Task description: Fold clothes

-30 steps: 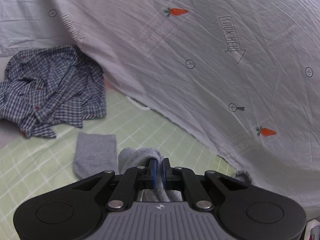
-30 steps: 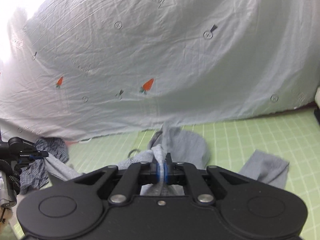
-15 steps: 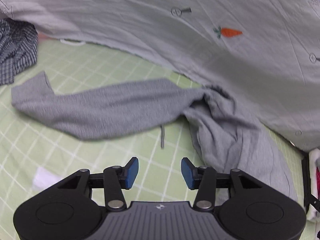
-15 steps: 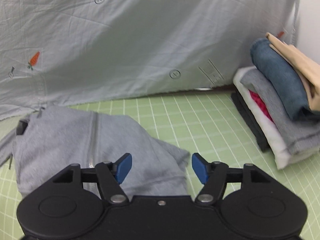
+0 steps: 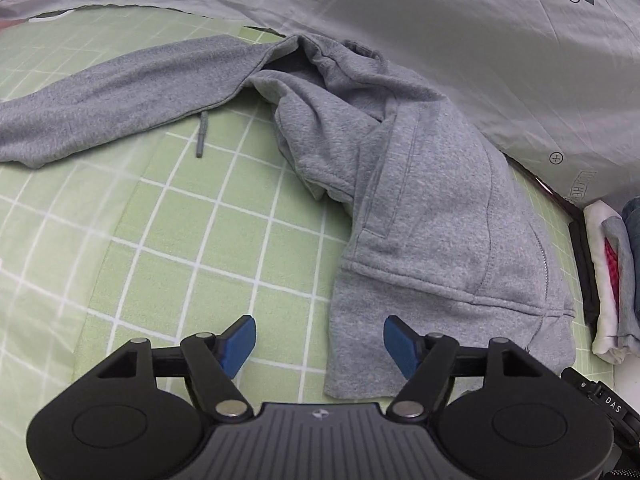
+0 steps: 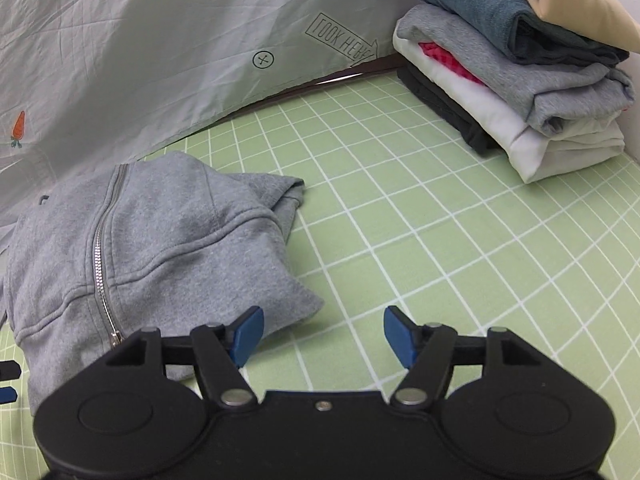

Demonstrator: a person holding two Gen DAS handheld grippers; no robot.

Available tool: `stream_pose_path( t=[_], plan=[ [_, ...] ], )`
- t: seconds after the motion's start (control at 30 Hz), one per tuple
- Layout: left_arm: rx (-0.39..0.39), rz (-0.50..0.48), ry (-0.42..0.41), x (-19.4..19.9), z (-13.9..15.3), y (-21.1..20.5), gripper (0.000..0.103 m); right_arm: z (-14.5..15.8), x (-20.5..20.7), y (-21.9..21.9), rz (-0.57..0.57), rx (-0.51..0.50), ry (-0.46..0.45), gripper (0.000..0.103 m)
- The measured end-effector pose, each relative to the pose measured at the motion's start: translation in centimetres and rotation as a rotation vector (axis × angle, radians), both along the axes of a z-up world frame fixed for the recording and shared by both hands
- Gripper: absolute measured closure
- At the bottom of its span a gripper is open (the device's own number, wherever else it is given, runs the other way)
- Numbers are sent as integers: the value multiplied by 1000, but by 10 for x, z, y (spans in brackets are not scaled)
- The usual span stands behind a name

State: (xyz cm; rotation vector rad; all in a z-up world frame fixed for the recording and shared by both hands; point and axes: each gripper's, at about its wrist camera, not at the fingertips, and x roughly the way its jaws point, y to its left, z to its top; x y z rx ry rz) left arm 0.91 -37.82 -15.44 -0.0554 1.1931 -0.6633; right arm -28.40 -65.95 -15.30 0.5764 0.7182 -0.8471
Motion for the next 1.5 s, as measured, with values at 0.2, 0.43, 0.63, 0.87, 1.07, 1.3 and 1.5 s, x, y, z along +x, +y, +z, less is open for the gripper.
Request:
stream_pose_path(
  t=[0.2, 0.43, 0.63, 0.87, 1.07, 1.3, 1.5],
  plan=[
    [-11, -70, -7, 5, -6, -27, 27, 1, 23, -20, 63, 44, -91, 24],
    [-35, -130, -5, -2, -7, -38, 64, -16, 41, -28, 49, 166, -141, 85],
    [-88, -95, -66, -16, 23, -9, 97, 17, 33, 3, 115, 38, -143, 93],
    [-181, -2, -130, -41, 65, 39, 98, 53, 4, 47, 189, -26, -212, 94],
    [-193, 102, -201, -94, 96, 92, 98, 68, -20, 109, 336, -78, -194, 94],
    [-199, 234, -165, -144, 97, 159, 99, 76, -57, 166, 451, -102, -161, 94],
    [-133, 235, -150, -167, 89, 207, 99, 72, -77, 206, 441, -58, -157, 94]
  ],
)
